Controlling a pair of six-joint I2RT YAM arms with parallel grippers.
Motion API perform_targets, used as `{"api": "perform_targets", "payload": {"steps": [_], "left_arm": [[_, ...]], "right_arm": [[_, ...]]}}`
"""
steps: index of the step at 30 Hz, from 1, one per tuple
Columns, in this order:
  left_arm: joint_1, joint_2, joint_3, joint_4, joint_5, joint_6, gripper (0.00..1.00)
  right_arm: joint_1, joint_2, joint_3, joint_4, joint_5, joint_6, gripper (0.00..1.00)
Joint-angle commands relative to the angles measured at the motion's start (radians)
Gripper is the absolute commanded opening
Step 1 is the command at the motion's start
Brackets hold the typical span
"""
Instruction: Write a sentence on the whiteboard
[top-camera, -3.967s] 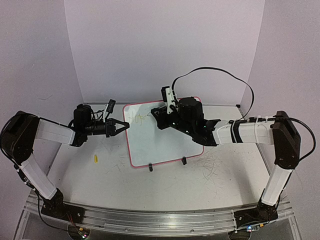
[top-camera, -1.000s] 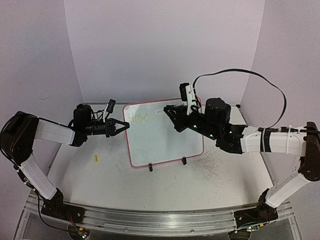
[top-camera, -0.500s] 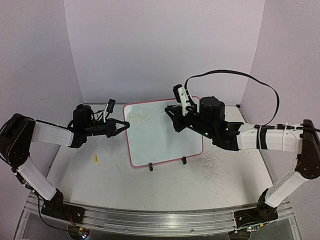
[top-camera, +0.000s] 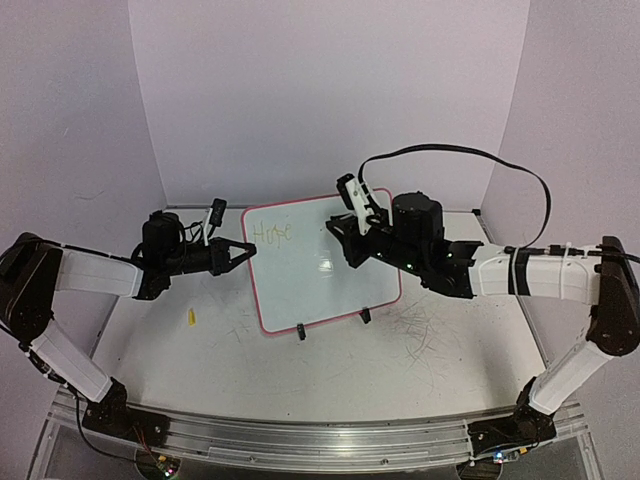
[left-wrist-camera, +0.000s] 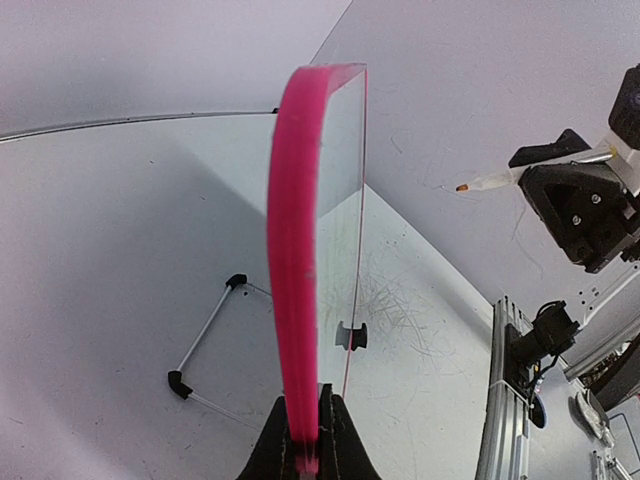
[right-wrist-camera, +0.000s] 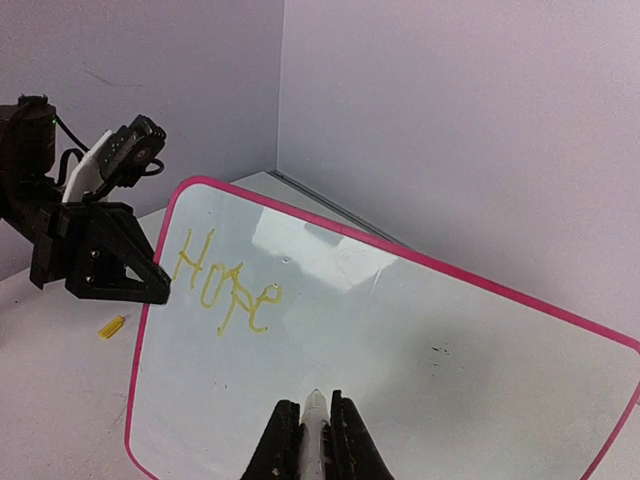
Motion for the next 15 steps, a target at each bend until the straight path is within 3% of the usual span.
{"api": "perform_targets", "payload": {"steps": [1,15], "left_arm": [[0.020,-0.008,0.048,-0.023,-0.114,0.051,0.00],[0.018,-0.031,0.035,-0.054,-0.132,0.103,0.00]], "right_arm": [[0.006,0.026,0.057,0.011,-0.007,-0.003,0.00],[0.017,0.073,0.105,0.037,0.015,0.067,0.00]]}}
